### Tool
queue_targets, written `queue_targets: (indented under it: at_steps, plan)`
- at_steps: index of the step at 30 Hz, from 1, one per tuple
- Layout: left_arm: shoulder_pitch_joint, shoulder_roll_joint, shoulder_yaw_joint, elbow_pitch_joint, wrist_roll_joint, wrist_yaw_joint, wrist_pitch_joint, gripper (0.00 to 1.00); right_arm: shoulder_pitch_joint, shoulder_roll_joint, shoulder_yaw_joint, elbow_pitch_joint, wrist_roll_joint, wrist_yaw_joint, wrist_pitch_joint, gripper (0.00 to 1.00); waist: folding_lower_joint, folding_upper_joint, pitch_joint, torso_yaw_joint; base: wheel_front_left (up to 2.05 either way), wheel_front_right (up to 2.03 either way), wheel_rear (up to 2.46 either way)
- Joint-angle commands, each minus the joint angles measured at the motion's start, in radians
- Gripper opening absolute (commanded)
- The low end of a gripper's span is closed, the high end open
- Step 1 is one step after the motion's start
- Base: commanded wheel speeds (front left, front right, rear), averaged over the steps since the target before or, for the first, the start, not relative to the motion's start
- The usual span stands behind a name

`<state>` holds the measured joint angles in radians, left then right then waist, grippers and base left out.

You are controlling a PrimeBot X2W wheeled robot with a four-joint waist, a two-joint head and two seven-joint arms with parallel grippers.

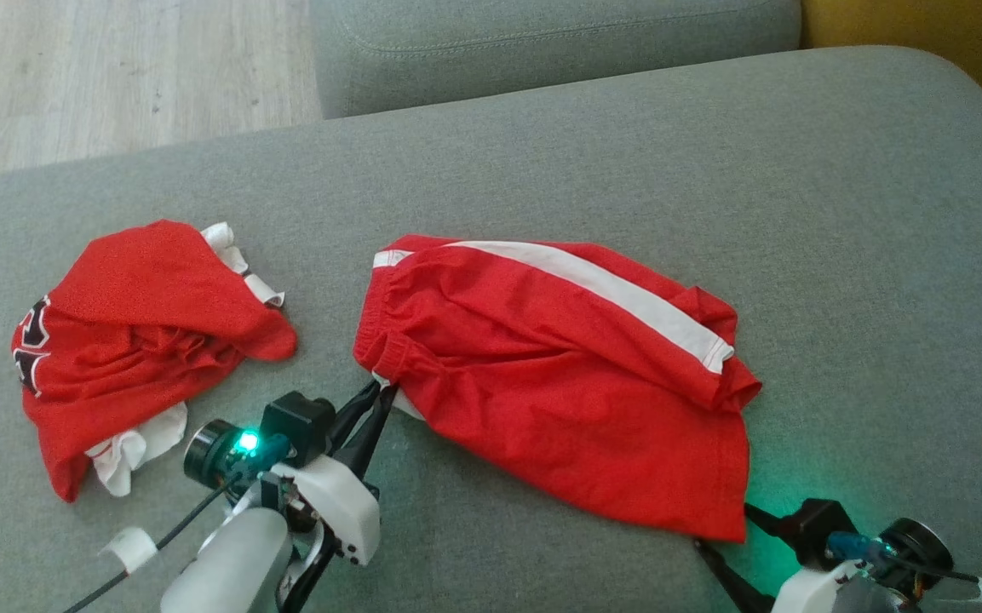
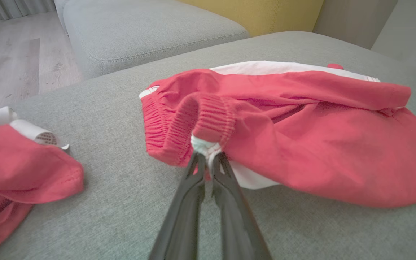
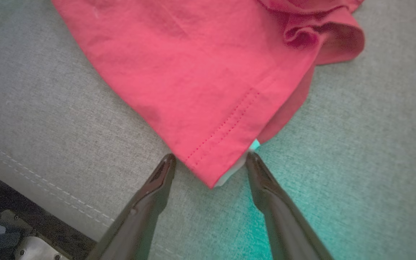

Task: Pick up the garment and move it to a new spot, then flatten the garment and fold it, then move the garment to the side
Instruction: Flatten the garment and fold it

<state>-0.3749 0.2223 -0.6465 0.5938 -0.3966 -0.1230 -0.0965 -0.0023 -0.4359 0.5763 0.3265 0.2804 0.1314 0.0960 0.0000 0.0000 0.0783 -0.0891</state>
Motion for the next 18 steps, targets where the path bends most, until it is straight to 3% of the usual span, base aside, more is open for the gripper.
queue_targets:
  at_steps: [1, 13, 14, 15, 17, 18]
  plan:
    - [-0.044, 0.027, 0.031, -0.03, -0.006, 0.006, -0.001, 0.0, -0.03, -0.011, 0.011, -0.019, 0.002, -0.001, -0.014, 1.0, 0.0, 0.0, -0.001, 0.0, 0.0, 0.0, 0.0]
    - [-0.041, 0.028, 0.02, -0.042, -0.02, 0.008, 0.006, 0.0, -0.064, -0.006, 0.055, 0.006, 0.007, -0.001, -0.027, 1.0, 0.0, 0.0, -0.001, 0.013, 0.0, 0.0, 0.0]
    - [-0.041, 0.028, 0.019, -0.043, -0.021, 0.009, 0.007, 0.0, -0.068, -0.006, 0.06, 0.008, 0.008, -0.001, -0.027, 0.93, 0.0, 0.0, 0.0, 0.014, 0.0, 0.0, 0.0]
    - [-0.042, 0.029, 0.018, -0.045, -0.021, 0.009, 0.008, 0.0, -0.072, -0.005, 0.063, 0.011, 0.01, -0.001, -0.028, 0.69, 0.0, 0.0, 0.002, 0.015, 0.0, 0.0, 0.0]
    - [-0.043, 0.031, 0.017, -0.046, -0.023, 0.009, 0.008, 0.0, -0.08, -0.003, 0.069, 0.018, 0.014, -0.001, -0.029, 0.0, 0.0, 0.0, 0.003, 0.016, 0.0, 0.0, 0.0]
    - [-0.043, 0.032, 0.017, -0.047, -0.024, 0.009, 0.008, 0.0, -0.083, -0.003, 0.071, 0.02, 0.017, -0.001, -0.029, 0.0, 0.0, 0.0, 0.003, 0.016, 0.0, 0.0, 0.0]
